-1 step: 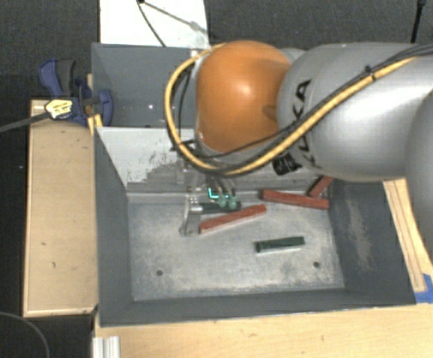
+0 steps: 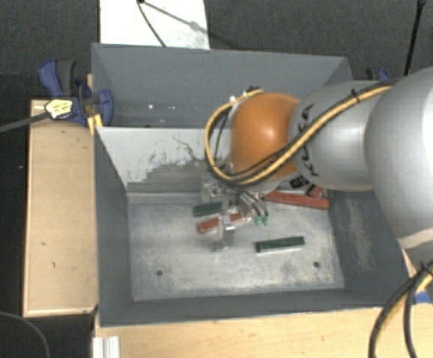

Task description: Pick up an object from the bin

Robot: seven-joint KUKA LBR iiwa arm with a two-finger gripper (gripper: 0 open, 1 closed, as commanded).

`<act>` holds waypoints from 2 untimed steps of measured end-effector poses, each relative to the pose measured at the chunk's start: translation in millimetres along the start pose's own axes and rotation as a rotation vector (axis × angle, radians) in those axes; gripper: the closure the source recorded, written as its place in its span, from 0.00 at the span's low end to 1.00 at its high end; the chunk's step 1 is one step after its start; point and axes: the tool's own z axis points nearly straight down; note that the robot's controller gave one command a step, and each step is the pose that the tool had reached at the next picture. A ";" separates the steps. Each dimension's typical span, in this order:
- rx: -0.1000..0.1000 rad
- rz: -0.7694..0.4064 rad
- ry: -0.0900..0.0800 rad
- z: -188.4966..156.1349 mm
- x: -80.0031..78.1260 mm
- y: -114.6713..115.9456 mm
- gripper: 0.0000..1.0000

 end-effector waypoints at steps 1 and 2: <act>-0.001 0.045 -0.012 -36.1 -0.6 -24.4 0.00; -0.003 0.145 -0.005 -34.0 8.0 -27.9 0.00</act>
Offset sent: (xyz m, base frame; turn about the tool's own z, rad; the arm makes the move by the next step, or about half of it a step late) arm 0.0030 -0.0225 0.0336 0.0374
